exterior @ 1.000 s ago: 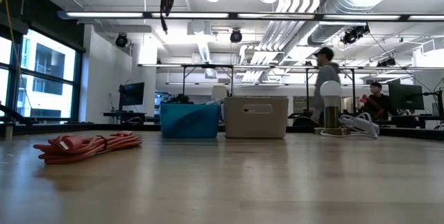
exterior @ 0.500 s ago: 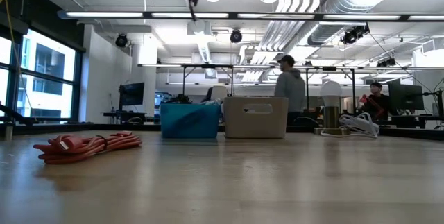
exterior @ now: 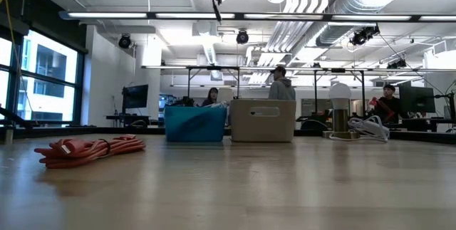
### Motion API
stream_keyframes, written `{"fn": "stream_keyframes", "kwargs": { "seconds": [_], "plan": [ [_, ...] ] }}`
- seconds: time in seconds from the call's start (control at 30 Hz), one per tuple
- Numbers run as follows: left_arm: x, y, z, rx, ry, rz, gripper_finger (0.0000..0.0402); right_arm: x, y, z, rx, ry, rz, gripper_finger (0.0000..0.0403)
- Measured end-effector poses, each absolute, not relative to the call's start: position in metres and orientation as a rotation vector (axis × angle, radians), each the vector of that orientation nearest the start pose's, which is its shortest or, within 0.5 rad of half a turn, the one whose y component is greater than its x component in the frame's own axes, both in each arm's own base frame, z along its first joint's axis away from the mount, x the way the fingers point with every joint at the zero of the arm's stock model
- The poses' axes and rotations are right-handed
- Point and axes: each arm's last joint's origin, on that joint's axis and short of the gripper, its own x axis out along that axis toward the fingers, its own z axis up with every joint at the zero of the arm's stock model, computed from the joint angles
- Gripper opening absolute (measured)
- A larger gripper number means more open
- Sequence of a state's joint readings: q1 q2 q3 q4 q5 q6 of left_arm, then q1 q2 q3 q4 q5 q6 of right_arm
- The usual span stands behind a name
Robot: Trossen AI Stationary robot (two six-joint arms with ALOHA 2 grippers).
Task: Pick & Place USB Port
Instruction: Put the purple charger cable into the gray bin
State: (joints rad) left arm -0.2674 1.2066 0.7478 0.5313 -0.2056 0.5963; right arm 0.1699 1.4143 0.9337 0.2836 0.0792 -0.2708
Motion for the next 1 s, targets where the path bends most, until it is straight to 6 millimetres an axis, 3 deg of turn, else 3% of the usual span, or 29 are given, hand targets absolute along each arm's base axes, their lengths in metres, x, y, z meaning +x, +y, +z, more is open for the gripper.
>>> {"fn": "stream_keyframes", "kwargs": {
  "seconds": [0.43, 1.0],
  "plan": [
    [0.276, -0.056, 0.295, 0.536, -0.146, -0.098, 0.0, 0.315, 0.049, 0.286, -0.291, 0.173, 0.114, 0.0229],
    [0.276, -0.057, 0.295, 0.559, -0.166, -0.122, 0.0, 0.317, 0.039, 0.287, -0.251, 0.164, 0.142, 0.0215]
  ]
}}
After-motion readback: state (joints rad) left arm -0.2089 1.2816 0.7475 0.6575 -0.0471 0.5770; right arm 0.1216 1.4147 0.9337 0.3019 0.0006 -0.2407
